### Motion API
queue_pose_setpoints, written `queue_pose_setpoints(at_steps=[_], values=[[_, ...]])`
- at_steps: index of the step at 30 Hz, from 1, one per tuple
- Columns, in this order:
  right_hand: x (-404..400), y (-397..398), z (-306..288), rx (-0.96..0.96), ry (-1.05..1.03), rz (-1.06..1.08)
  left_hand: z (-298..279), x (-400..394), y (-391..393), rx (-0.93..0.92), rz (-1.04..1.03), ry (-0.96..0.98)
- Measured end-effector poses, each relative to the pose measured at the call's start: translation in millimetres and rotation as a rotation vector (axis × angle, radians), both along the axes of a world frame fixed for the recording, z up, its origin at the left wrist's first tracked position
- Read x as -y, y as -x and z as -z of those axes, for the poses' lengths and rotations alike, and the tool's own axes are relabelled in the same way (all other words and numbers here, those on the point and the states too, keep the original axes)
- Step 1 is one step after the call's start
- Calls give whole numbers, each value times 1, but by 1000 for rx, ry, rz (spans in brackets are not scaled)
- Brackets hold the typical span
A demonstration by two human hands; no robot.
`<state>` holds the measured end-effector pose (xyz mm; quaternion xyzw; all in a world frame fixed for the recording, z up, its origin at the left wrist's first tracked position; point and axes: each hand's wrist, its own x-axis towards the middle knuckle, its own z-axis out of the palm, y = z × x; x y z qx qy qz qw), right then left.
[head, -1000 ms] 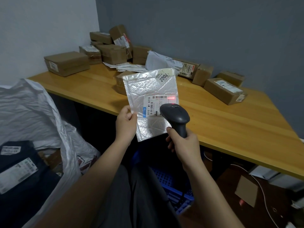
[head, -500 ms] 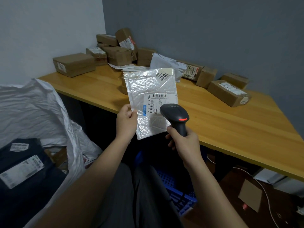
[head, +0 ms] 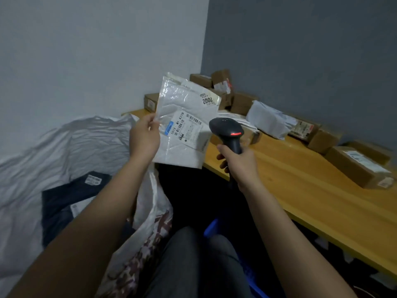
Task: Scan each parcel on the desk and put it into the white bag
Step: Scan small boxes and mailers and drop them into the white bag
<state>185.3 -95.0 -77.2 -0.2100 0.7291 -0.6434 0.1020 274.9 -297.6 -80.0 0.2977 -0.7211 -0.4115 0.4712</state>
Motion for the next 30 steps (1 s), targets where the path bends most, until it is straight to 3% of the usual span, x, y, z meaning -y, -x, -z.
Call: queue_pose_setpoints(at_steps=[12, 15, 18, 21, 30], values=[[120, -46, 27, -20, -93, -204, 5, 96, -138, 108, -559, 28], [128, -48, 36, -18, -125, -216, 32, 110, -144, 238, -469, -48], [127, -43, 41, -14, -155, -200, 66, 118, -138, 393, -227, -202], [119, -34, 44, -17, -188, -180, 81, 115, -124, 335, -72, -292], [77, 19, 25, 37, -205, -101, 28, 74, -39, 98, 86, 70]])
